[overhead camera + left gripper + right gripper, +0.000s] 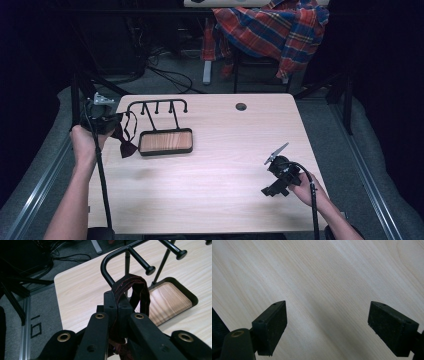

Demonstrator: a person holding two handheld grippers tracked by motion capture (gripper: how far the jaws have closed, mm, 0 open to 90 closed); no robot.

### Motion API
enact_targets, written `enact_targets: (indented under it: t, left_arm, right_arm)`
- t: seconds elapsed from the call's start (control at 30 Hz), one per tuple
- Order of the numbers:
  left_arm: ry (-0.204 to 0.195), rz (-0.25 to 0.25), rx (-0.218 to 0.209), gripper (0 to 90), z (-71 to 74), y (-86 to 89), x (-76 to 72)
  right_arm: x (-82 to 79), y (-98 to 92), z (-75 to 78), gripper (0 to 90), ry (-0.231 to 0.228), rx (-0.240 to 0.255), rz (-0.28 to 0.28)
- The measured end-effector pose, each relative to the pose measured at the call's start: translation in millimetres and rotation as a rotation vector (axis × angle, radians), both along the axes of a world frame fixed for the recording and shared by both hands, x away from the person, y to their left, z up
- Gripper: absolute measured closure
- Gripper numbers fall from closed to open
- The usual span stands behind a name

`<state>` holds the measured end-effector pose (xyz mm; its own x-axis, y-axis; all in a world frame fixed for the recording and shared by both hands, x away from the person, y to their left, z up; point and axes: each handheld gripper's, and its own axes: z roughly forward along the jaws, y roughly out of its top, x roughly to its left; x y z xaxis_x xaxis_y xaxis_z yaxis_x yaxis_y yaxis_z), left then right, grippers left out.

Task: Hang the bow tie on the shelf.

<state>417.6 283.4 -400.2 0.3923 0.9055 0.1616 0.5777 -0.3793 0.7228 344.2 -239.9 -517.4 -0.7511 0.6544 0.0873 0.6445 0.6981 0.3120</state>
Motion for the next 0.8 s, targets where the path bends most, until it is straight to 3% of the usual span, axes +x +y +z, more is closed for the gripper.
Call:
enact_targets:
  t: [0.23, 0.43, 0.47, 0.8]
  left_arm:
    - [0.012, -0.024, 0.028, 88.9, 4.9, -1.4, 10.7]
    - [0.026, -0.013, 0.053, 88.9, 4.0, -3.4, 19.9]
    - [0.028, -0.012, 0.056, 88.9, 3.3, -3.8, 20.9]
    - [0.047, 0.012, 0.037, 88.9, -6.6, 0.2, 33.5]
  right_arm:
    - [1.1, 0.2, -1.8, 15.8, 0.006, -0.004, -0.008]
    - [-0.7, 1.9, -3.4, 16.1, 0.0, 0.009, -0.021]
    - [-0.2, 0.9, -1.5, 15.9, 0.004, -0.011, 0.001]
    - [0.7, -0.2, -1.5, 15.6, 0.005, -0.008, -0.005]
